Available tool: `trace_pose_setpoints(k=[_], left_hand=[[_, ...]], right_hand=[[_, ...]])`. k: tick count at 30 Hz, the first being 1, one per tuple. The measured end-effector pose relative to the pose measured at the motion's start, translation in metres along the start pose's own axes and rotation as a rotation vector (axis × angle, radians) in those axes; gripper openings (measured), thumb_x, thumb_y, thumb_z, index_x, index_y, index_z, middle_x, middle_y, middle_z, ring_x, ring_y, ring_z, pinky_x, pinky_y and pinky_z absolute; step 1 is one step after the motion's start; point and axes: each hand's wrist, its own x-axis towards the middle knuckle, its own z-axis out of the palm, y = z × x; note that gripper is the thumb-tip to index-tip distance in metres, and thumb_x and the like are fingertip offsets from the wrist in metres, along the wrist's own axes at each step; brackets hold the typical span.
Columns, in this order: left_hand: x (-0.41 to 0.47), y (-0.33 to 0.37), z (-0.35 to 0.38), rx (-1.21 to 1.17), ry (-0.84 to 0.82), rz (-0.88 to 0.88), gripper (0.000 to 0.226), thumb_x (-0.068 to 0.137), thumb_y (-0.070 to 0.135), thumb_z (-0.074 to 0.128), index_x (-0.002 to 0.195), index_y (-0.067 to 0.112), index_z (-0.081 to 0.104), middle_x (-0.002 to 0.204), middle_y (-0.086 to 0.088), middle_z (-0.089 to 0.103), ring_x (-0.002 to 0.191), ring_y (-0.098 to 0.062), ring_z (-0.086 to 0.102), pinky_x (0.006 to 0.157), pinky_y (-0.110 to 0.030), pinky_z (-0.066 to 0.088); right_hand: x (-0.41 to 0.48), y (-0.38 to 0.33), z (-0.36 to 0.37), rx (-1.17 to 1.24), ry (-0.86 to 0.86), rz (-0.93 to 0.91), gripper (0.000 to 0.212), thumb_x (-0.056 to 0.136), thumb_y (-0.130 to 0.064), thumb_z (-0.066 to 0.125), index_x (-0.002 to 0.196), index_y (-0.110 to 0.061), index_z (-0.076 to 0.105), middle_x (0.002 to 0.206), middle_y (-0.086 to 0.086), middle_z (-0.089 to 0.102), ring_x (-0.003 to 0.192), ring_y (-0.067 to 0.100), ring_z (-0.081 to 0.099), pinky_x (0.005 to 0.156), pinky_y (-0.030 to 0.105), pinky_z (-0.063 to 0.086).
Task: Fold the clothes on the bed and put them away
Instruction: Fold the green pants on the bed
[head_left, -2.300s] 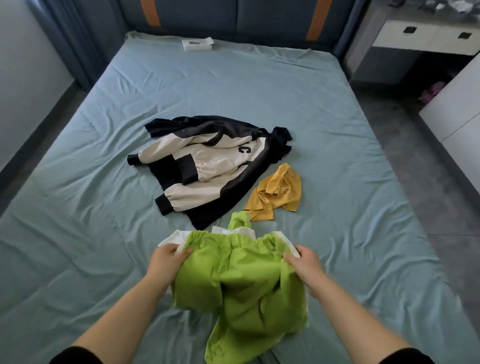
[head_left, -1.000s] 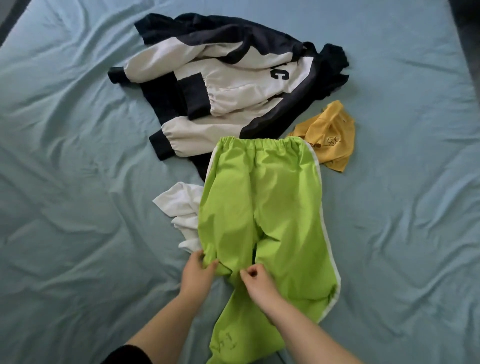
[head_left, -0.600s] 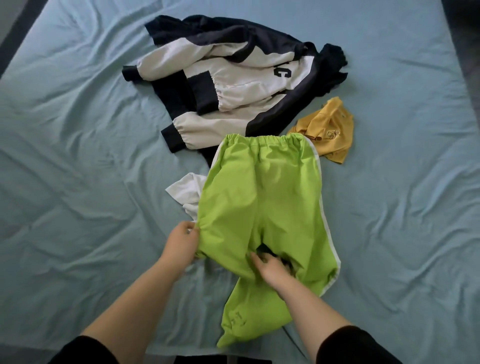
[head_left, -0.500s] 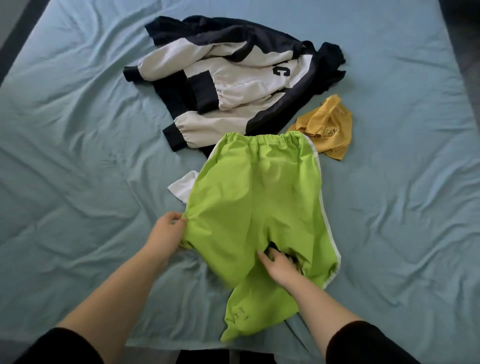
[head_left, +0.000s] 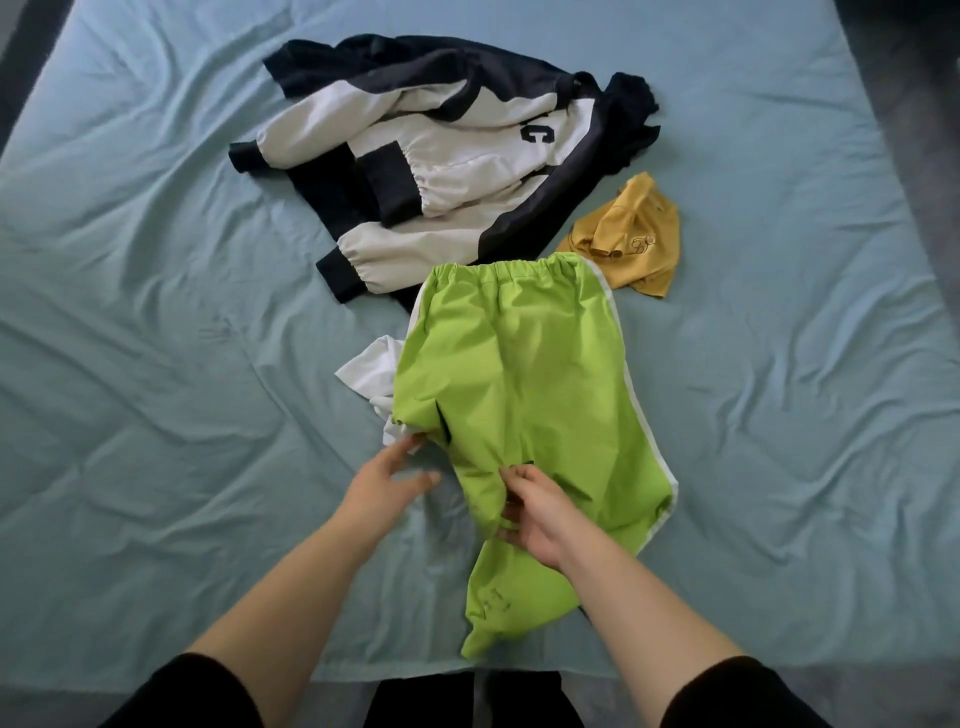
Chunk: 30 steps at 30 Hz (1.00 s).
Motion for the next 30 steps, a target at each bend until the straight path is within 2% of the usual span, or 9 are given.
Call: trace_pose_setpoints(k=[2,5,9,13,16,22,24,27,30], left_hand=[[0.008,0.009,0.008,-0.145,0.170,-0.072,0.040,0.082,0.015,0.075,0.117,0.018,0.057,0.116,0.001,0.061,0.086,-0.003,0.057,0.064,-0.015,0.043],[0.022,0.015,0.018,-0.263,0.068,0.077,0.049,0.081,0.010,0.075,0.121,0.025,0.051,0.119,0.004,0.059,0.102,-0.009,0.057,0.078,-0.017,0.046],[0.033,0.021,0.018,0.052,0.108,0.155,0.014,0.096,0.021,0.054,0.104,0.020,0.066,0.108,-0.001,0.067,0.105,-0.020,0.059,0.087,-0.032,0.044],[0.022,0.016,0.009,0.256,0.184,0.210,0.026,0.100,0.022,0.045,0.085,0.013,0.063,0.086,-0.006,0.067,0.085,-0.025,0.060,0.065,-0.029,0.041],[0.007,0.017,0.003,0.201,0.245,0.128,0.032,0.100,0.019,0.040,0.078,0.013,0.063,0.081,0.001,0.071,0.077,-0.016,0.068,0.072,-0.030,0.051],[-0.023,0.021,0.005,0.184,0.319,0.081,0.033,0.097,0.013,0.042,0.069,0.005,0.058,0.069,-0.009,0.067,0.073,-0.030,0.063,0.065,-0.035,0.048],[-0.031,0.020,0.005,0.219,0.312,0.089,0.036,0.097,0.015,0.045,0.061,0.007,0.049,0.062,-0.006,0.056,0.068,-0.029,0.051,0.054,-0.033,0.037],[-0.040,0.018,-0.001,0.047,0.165,0.055,0.038,0.093,0.026,0.050,0.070,-0.004,0.056,0.067,-0.011,0.055,0.070,-0.024,0.051,0.063,-0.035,0.044],[-0.058,0.017,-0.016,-0.195,-0.027,0.005,0.038,0.087,0.054,0.058,0.072,0.023,0.074,0.074,0.015,0.069,0.070,-0.002,0.063,0.069,-0.016,0.050]], right_hand=[[-0.002,-0.007,-0.003,-0.036,0.009,-0.009,0.016,0.099,-0.026,0.050,0.085,-0.020,0.048,0.073,0.001,0.059,0.064,0.017,0.055,0.058,0.028,0.044],[-0.003,-0.012,-0.011,-0.100,0.018,-0.006,0.017,0.099,-0.028,0.050,0.084,-0.021,0.048,0.071,0.001,0.056,0.062,0.016,0.052,0.056,0.025,0.042],[-0.003,-0.015,-0.016,-0.019,0.064,-0.005,0.006,0.098,-0.022,0.052,0.094,-0.018,0.052,0.077,0.004,0.061,0.067,0.017,0.058,0.056,0.026,0.047],[-0.008,-0.018,-0.020,0.312,0.103,-0.030,0.008,0.097,-0.019,0.055,0.100,-0.012,0.059,0.086,0.007,0.068,0.074,0.019,0.064,0.059,0.030,0.054],[-0.016,-0.011,-0.023,0.494,0.130,-0.035,0.011,0.097,-0.010,0.051,0.094,-0.008,0.061,0.067,0.005,0.068,0.057,0.015,0.064,0.050,0.025,0.056],[-0.033,0.031,-0.005,-0.369,-0.080,-0.122,0.040,0.088,-0.003,0.061,0.126,-0.012,0.056,0.114,0.005,0.067,0.102,0.017,0.063,0.089,0.032,0.055],[-0.039,0.033,0.005,-0.455,-0.145,-0.215,0.050,0.086,-0.017,0.071,0.131,-0.018,0.052,0.126,-0.005,0.059,0.112,0.008,0.057,0.085,0.018,0.050],[-0.046,0.031,0.016,-0.461,0.028,-0.330,0.055,0.087,-0.045,0.064,0.135,-0.025,0.046,0.124,-0.013,0.052,0.118,0.009,0.048,0.092,0.022,0.037],[-0.052,0.029,0.019,-0.350,0.081,-0.252,0.051,0.092,-0.050,0.053,0.136,-0.024,0.047,0.120,-0.014,0.053,0.109,0.008,0.050,0.095,0.026,0.038]])
